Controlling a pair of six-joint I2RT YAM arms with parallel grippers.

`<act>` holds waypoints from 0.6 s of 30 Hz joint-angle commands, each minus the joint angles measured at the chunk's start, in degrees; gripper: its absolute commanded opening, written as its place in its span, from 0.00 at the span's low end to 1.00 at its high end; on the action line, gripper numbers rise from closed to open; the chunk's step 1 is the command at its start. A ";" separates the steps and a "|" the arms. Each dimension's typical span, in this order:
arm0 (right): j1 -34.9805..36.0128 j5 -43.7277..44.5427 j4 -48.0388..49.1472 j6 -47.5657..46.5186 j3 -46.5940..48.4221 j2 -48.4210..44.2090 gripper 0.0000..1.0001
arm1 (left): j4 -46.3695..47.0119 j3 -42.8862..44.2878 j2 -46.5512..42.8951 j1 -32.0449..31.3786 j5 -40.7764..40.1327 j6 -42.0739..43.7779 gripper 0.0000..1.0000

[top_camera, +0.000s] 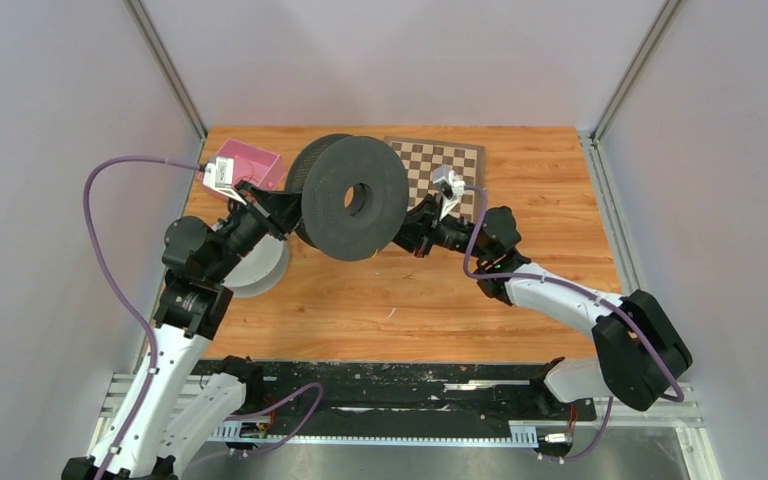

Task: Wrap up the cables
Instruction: Wrap the cable around the cable reel.

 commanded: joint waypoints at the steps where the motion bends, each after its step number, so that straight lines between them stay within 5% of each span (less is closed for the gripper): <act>1: 3.26 5.76 -2.23 1.71 3.41 0.82 0.00 | 12.08 -0.41 -0.76 -0.12 -4.36 -5.17 0.00; 11: 6.69 17.11 -4.74 13.63 4.76 1.79 0.00 | 18.24 -5.20 -2.12 -0.15 -10.38 -10.82 0.00; 18: 7.68 23.80 2.32 21.64 1.99 1.53 0.04 | 21.34 -8.26 -3.62 -0.15 -16.27 -14.52 0.00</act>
